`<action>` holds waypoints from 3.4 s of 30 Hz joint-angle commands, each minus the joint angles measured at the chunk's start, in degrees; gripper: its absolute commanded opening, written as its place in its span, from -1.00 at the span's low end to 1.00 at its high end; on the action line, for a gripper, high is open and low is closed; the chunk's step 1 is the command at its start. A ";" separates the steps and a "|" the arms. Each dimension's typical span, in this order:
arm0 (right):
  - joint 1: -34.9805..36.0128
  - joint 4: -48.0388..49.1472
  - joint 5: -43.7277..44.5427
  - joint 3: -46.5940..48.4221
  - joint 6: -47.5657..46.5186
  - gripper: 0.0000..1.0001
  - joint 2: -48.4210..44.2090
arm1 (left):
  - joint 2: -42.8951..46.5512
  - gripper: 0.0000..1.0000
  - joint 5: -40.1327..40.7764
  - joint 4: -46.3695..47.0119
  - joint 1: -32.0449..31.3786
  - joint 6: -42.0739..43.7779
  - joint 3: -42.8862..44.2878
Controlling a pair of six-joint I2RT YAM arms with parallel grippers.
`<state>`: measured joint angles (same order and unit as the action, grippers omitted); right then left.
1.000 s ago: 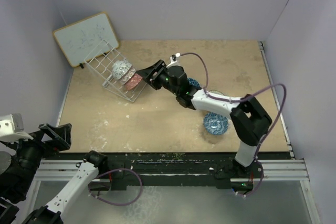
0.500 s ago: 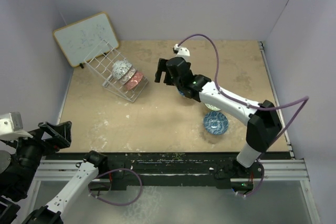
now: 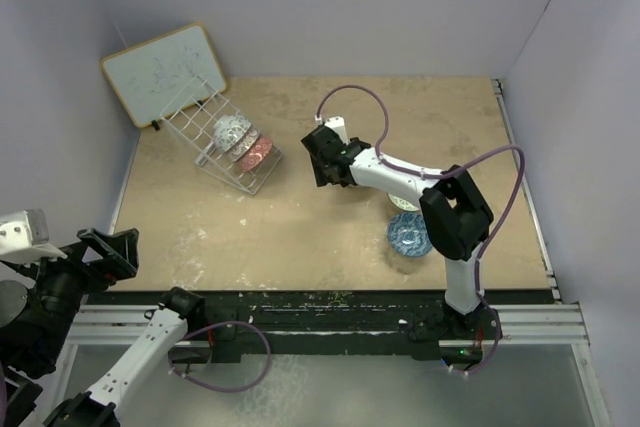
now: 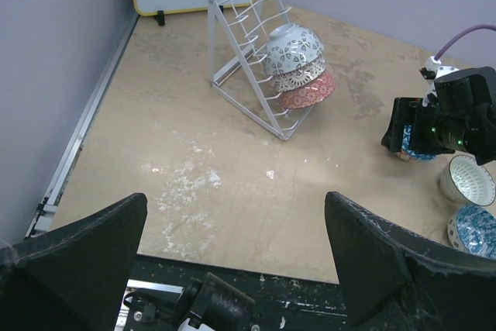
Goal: Load the bowls into the dish rack
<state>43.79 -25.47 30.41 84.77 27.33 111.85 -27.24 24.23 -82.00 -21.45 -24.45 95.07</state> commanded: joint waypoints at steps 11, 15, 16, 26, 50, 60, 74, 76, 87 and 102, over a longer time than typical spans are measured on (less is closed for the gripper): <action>-1.91 1.14 2.04 1.56 -5.45 -0.01 2.46 | 0.07 0.98 1.17 2.54 -0.61 -0.09 -3.18; -2.12 1.58 2.02 1.43 -6.16 -0.02 3.18 | 0.16 0.98 1.17 2.71 -0.72 -0.50 -3.70; -2.29 1.78 1.90 1.31 -6.34 -0.08 3.19 | 0.21 0.98 1.13 2.72 -0.70 -0.50 -3.74; -2.94 3.70 -2.24 0.73 -7.51 -0.88 1.84 | 0.26 0.98 1.17 2.54 -0.74 -0.86 -3.66; -3.45 55.00 -46.46 5.05 19.68 -1.00 -13.17 | 0.03 0.98 0.76 0.32 -0.78 -0.56 1.14; -2.98 86.96 -50.31 14.45 43.46 -1.00 3.89 | -0.74 0.98 1.07 -1.46 -0.78 -0.59 4.60; 0.57 102.78 -43.43 24.71 57.72 -1.00 20.50 | -0.89 0.98 1.88 -2.85 -0.89 -0.45 5.20; 0.92 103.56 -42.52 25.22 58.76 -1.00 22.06 | -0.84 0.98 1.87 -3.11 -0.92 -0.51 5.32; 3.18 104.19 -38.34 28.49 62.40 -1.00 27.44 | -0.66 0.98 2.53 -4.35 -1.05 -0.58 5.89; 4.17 100.53 -30.61 21.90 67.08 -1.00 26.83 | -0.06 0.98 3.79 -6.15 -1.82 -1.34 7.11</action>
<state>47.55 71.44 -4.69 108.07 92.01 142.19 -27.00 26.89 -88.12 -22.79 -24.97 101.03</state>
